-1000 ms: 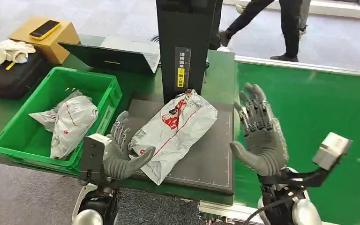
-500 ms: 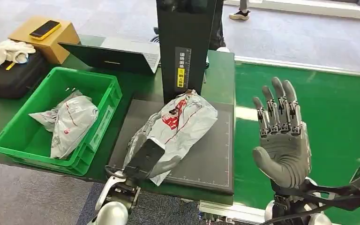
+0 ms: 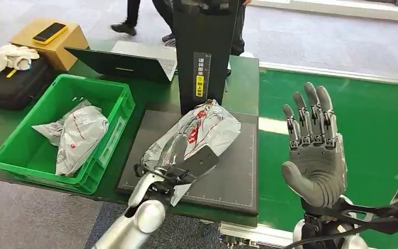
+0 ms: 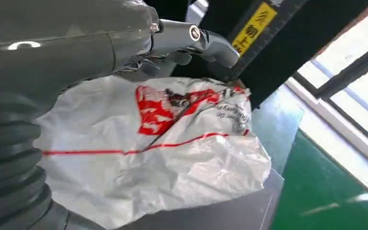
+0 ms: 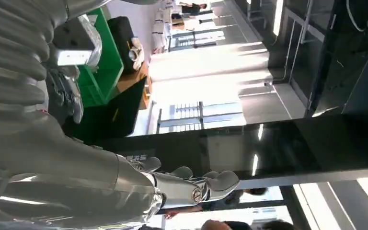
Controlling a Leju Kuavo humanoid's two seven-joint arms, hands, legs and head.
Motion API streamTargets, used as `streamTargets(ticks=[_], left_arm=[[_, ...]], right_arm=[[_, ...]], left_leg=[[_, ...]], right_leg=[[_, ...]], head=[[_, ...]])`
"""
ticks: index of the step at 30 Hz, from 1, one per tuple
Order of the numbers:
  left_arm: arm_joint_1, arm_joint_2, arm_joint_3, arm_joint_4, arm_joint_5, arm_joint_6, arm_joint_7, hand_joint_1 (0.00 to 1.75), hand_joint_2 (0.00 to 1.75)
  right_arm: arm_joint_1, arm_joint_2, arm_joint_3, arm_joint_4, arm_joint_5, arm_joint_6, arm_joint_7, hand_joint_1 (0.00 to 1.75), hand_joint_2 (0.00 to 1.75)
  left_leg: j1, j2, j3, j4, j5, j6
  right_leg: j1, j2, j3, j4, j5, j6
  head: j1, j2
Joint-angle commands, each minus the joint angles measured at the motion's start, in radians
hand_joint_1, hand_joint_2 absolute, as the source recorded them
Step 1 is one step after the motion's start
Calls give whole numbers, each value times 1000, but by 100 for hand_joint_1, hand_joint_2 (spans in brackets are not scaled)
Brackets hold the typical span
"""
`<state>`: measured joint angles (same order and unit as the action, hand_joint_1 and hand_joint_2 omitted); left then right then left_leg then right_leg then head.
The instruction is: Moved the parcel from conveyor to table for the left to box.
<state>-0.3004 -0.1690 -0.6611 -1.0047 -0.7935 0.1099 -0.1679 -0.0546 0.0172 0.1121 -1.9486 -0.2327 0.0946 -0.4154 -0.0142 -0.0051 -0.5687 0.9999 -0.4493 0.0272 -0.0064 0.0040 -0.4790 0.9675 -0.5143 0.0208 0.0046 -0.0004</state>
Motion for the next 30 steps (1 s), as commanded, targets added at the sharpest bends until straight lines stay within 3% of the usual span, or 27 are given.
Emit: streamTargets(ticks=[1, 6, 16, 30], left_arm=[[-220, 55, -60, 270, -38, 3, 18, 0, 175], [-277, 102, -47, 403, -35, 5, 7, 0, 175], [-272, 168, -58, 513, -44, 7, -7, 0, 175], [-250, 135, -118, 572, -63, -27, -36, 0, 175]], right_arm=[[-39, 28, -18, 72, 3, 11, -11, 0, 175], [-31, 3, -14, 98, -9, 1, -37, 0, 175], [-21, -8, -17, 81, -16, -25, -54, 0, 175], [-36, -6, -12, 93, -30, -54, -63, 0, 175]], left_leg=[[0, 1, 1, -1, 1, -3], [1, 2, 3, -3, 1, -3], [1, 3, 2, -1, 0, -2], [1, 1, 2, -1, 0, -2]], right_leg=[[0, 0, 1, -1, 1, -1], [0, 2, 2, -2, 1, -1], [1, 2, 1, 0, 0, -1], [0, 1, 1, 0, 0, -1]], head=[[0, 0], [0, 0], [0, 0], [0, 0]])
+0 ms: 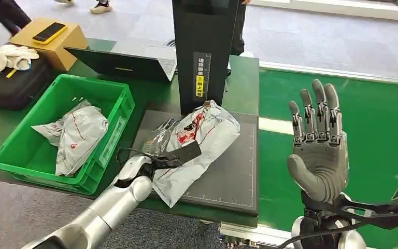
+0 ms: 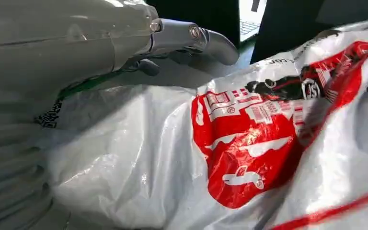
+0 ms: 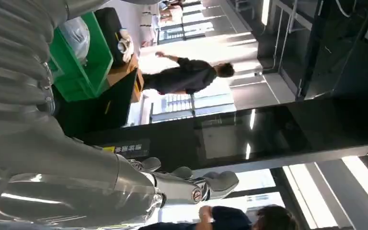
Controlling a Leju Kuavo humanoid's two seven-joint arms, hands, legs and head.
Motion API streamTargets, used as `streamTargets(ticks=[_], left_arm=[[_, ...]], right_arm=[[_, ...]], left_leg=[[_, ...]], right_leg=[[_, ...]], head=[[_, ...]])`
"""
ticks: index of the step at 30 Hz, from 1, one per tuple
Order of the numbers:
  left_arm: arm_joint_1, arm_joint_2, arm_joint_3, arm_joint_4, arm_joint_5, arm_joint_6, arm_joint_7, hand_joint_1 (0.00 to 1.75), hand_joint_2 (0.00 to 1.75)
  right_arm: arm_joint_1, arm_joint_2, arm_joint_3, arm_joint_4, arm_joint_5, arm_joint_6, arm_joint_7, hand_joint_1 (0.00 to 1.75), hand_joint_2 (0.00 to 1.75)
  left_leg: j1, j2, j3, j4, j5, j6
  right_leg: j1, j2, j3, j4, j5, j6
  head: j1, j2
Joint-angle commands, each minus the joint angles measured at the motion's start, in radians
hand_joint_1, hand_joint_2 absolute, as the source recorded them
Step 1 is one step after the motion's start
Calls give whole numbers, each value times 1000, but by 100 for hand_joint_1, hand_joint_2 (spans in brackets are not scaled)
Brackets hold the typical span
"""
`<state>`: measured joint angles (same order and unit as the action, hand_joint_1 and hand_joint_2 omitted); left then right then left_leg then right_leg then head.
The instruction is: Moved the parcel from conveyor to table for the left to box.
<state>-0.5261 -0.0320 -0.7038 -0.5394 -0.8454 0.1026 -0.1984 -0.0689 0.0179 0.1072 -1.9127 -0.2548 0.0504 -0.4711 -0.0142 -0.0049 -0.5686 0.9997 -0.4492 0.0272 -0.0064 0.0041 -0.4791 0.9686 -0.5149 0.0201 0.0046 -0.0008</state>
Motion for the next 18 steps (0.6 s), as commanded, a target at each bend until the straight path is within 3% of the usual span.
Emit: streamTargets(ticks=[1, 3, 4, 5, 18], left_arm=[[-25, -7, -80, 108, -11, -23, -9, 0, 175], [-31, -16, -89, 109, -11, -29, -19, 0, 175], [-39, -20, -93, 107, -8, -30, -25, 26, 175], [-45, -20, -98, 105, -3, -31, -31, 175, 175], [-50, 7, -115, 35, 48, -2, -63, 175, 175]], right_arm=[[-22, -5, -7, 57, -9, -13, -9, 0, 175], [-21, -2, -6, 53, -10, -16, -10, 0, 175], [-19, 0, -5, 52, -9, -19, -11, 0, 175], [-18, -2, -3, 55, -9, -20, -11, 0, 175], [-45, -12, 2, 85, -18, -24, -15, 0, 175]], left_leg=[[0, 2, 2, -2, 0, -3], [0, 2, 3, -3, 1, -3], [0, 0, 2, -1, 0, -2], [0, 1, 3, -2, 1, -3], [1, 1, 1, -1, 0, -2]], right_leg=[[0, 1, 2, -2, 1, -1], [0, 1, 2, -2, 1, -1], [0, 0, 1, -1, 0, 0], [0, 0, 2, -2, 1, -1], [0, 0, 1, -1, 0, -1]], head=[[0, 0], [0, 0], [0, 0], [0, 0], [0, 0]])
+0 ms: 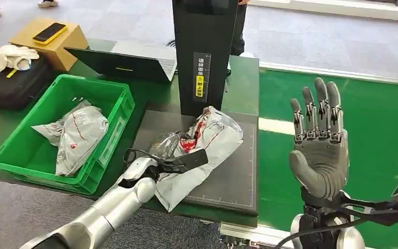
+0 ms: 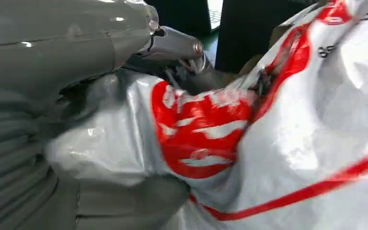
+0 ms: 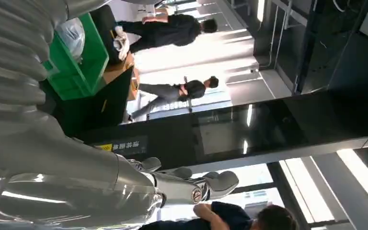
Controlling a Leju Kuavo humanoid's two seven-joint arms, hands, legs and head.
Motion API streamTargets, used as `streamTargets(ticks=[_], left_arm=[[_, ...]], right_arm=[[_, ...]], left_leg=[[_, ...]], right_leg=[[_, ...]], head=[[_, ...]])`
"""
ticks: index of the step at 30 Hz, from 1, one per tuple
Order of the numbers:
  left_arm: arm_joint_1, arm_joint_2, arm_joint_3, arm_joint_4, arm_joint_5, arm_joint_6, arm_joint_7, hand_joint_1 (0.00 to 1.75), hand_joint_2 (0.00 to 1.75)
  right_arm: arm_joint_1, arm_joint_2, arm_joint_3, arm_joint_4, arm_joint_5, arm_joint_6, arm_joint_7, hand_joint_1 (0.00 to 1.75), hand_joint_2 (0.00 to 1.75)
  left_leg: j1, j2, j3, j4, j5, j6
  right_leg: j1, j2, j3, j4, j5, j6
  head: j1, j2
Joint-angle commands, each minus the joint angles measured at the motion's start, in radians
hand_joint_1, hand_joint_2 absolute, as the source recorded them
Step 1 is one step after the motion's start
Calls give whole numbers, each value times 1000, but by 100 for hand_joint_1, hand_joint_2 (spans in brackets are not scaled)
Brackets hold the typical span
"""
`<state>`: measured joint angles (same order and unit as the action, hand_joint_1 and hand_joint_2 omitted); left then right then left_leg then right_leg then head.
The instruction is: Moved the parcel from conveyor to table for the left to box.
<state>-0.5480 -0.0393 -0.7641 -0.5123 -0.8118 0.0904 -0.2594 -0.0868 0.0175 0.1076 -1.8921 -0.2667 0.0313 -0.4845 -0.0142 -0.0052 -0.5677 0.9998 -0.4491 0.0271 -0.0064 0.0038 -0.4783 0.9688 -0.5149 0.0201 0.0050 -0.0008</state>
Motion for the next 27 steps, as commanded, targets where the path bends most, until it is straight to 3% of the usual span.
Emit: streamTargets(ticks=[1, 6, 12, 20, 23, 27], left_arm=[[-27, 16, -53, 0, 19, 19, -4, 175, 175], [-24, 30, -27, -81, 60, 99, -25, 175, 175], [33, 95, 31, -397, 157, 233, -26, 175, 175], [194, 152, 258, -869, 261, 503, -65, 175, 175], [272, 153, 363, -970, 282, 559, -91, 175, 175], [278, 152, 372, -969, 285, 553, -101, 175, 175]], right_arm=[[-24, -13, -2, 64, -6, -5, -2, 0, 175], [5, -18, -18, 56, -12, 0, -3, 0, 175], [39, -11, -39, 25, -10, 4, -4, 0, 175], [77, -31, -35, -1, -23, -42, -14, 0, 175], [101, -37, -31, -13, -28, -54, -17, 0, 175], [104, -38, -30, -15, -29, -55, -18, 0, 175]], left_leg=[[0, 1, 1, -2, 0, -3], [1, 0, 0, -1, 0, -3], [1, 0, -2, 0, 0, -2], [1, 2, -2, 0, -1, -3], [1, 3, -2, 0, -1, -2], [1, 4, 0, -2, -1, -4]], right_leg=[[0, 1, 1, -1, 0, -1], [1, -1, 0, -1, 0, -1], [1, -1, -2, 0, 0, -1], [1, 1, -3, 1, 0, -1], [1, 3, -3, 0, 0, -1], [0, 3, -1, -1, -1, -2]], head=[[0, 0], [0, 0], [0, 0], [-1, 0], [0, 0], [0, 0]])
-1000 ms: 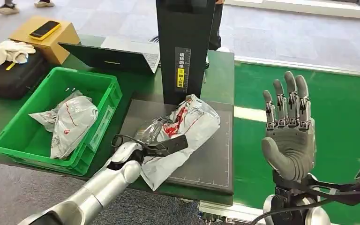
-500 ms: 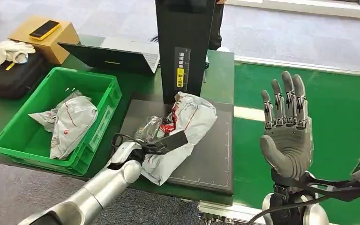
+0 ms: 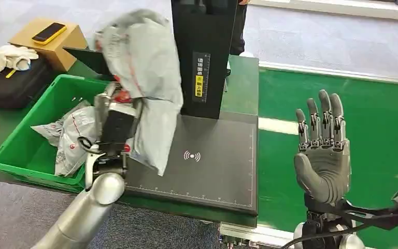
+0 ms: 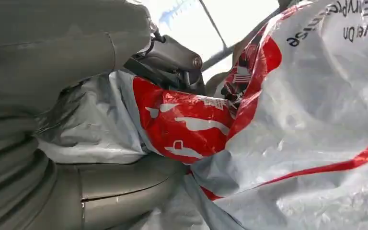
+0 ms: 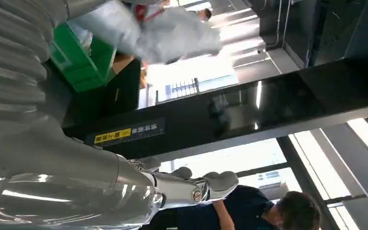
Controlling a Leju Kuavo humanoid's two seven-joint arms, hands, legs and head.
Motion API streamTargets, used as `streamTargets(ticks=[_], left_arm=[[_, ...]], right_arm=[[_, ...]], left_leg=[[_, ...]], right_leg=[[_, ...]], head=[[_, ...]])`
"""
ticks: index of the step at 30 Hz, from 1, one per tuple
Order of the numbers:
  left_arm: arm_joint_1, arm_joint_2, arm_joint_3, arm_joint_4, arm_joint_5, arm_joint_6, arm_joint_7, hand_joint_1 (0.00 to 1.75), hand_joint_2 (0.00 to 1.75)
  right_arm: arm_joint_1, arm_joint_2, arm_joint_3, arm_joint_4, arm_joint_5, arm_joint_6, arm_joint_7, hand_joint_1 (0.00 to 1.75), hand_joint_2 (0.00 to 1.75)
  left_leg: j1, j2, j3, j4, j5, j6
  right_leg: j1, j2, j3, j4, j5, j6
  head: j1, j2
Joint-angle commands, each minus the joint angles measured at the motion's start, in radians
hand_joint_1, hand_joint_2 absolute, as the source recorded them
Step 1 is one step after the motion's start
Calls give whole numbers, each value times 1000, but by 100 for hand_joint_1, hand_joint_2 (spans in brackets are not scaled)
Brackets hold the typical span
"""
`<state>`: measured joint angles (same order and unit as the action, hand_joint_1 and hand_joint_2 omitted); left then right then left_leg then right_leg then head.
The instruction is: Moved the parcel from conveyor to table for the left to box.
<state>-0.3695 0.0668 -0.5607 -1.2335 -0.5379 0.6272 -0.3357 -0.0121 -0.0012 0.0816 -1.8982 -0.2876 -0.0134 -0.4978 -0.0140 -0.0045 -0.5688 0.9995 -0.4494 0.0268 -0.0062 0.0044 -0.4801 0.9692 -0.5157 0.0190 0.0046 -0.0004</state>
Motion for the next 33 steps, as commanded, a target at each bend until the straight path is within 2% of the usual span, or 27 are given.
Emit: streamTargets(ticks=[1, 16, 18, 21, 24, 28, 29, 30, 33], left_arm=[[100, 46, 169, -248, 11, 16, -24, 175, 175], [96, 34, 175, -233, 11, 22, -33, 175, 175], [124, 25, 250, -244, 33, 68, -26, 175, 175], [127, -6, 414, -215, 101, 44, -35, 175, 175], [60, -21, 539, -64, 86, 12, -12, 175, 175], [-73, -15, 623, 221, 45, 25, 6, 175, 175], [-112, 10, 624, 339, -41, 49, 105, 175, 175], [-172, 26, 649, 482, -35, 58, 61, 175, 175], [-231, 47, 688, 649, -77, 71, 29, 175, 175]], right_arm=[[30, -19, -4, -8, -8, -10, -5, 0, 175], [27, -19, -3, -7, -8, -10, -5, 0, 175], [48, -12, -7, -22, -7, -11, -6, 0, 175], [85, -2, -16, -56, 2, -12, -11, 0, 175], [108, 7, -18, -79, 13, -15, -11, 0, 175], [98, 16, -10, -92, 23, -20, 0, 0, 175], [94, 8, -5, -92, 25, -27, 6, 0, 175], [92, -6, 1, -96, 23, -38, 11, 0, 175], [96, -13, 2, -100, 22, -42, 12, 0, 175]], left_leg=[[1, 2, 1, -1, 0, -2], [0, 1, 2, -2, 0, -3], [0, 0, 2, -2, 0, -4], [0, 1, 2, -1, 0, -2], [0, 2, 3, -3, 0, -5], [0, -2, 3, -4, 2, -5], [0, -3, 4, -5, 3, -5], [1, -1, 3, -3, 2, -4], [1, -2, 4, -5, 4, -5]], right_leg=[[0, 1, 0, 0, 0, -1], [0, 0, 2, -2, 0, -1], [0, -1, 2, -2, 0, -1], [0, 1, 1, -1, 0, -1], [0, 1, 2, -2, 0, -2], [0, -3, 2, -2, 1, -2], [0, -4, 3, -3, 1, -2], [0, -2, 1, -2, 1, -2], [0, -3, 2, -2, 2, -3]], head=[[0, 0], [0, 0], [0, 0], [0, 0], [0, 0], [0, 0], [0, 0], [0, 0], [0, 0]])
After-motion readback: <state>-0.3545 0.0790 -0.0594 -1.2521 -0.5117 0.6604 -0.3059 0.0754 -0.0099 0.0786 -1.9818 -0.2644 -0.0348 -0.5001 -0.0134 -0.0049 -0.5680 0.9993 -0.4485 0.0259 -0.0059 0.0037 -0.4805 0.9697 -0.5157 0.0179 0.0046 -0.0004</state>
